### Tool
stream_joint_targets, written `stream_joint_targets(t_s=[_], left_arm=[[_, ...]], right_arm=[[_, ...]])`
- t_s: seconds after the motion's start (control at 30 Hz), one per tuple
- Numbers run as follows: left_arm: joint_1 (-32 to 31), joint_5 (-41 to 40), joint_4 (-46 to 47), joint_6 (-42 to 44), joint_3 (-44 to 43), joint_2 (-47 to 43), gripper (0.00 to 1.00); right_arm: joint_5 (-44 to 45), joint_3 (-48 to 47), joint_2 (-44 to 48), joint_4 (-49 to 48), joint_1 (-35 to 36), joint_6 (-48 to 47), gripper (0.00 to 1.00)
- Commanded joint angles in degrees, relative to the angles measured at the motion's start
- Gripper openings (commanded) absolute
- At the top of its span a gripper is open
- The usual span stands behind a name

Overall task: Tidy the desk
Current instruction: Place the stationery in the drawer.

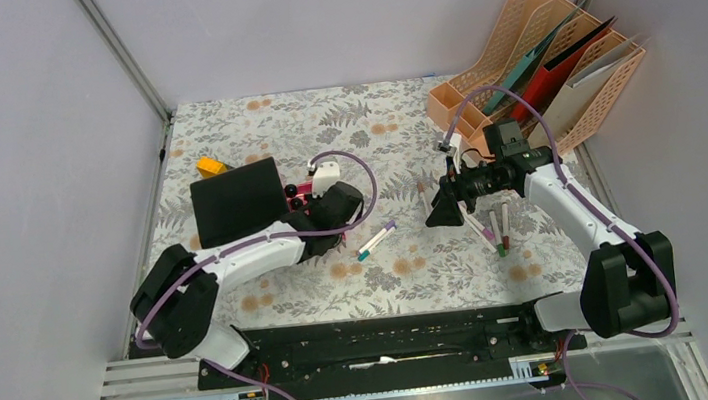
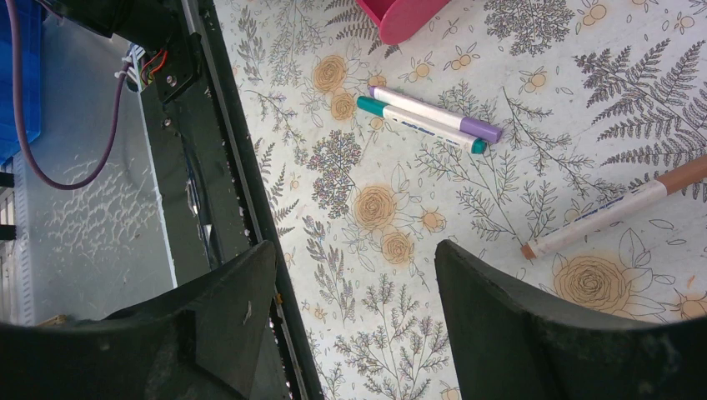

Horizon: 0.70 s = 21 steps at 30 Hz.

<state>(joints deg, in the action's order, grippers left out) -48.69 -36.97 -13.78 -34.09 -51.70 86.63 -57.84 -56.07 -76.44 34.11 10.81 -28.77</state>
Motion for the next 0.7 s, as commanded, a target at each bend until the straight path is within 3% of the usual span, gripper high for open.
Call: stream_joint_targets(t_s=[0.0,0.13,0.37,0.53,0.67], left_arm=[[1.57,-2.85,1.20,0.76,-2.77,1.73,0.01],[2.68,-3.95,1.16,0.95,-3.73,3.45,0.04],[2.81,-5.92,0.38,1.48,-4.42,4.79,0.27],[2.81,-5.09,0.05,1.45,-4.55,3.82,0.37],[2.81,-3.09,0.06,1.30,-4.31,2.61,0.39]], right_arm=[[0.36,-2.22,0.95,0.80,-0.09,-1.16,0.77],[0.53,-2.16,1.03,0.83,-0.11,-1.20,0.77],[0.69,-2.11,0.78,0.88,-0.11,-1.22,0.77],[0.79,-2.11,0.63,0.88,-0.09,-1.28,0.77],[0.91,-2.11,0.51,0.89,-0.09,-1.23,0.77]])
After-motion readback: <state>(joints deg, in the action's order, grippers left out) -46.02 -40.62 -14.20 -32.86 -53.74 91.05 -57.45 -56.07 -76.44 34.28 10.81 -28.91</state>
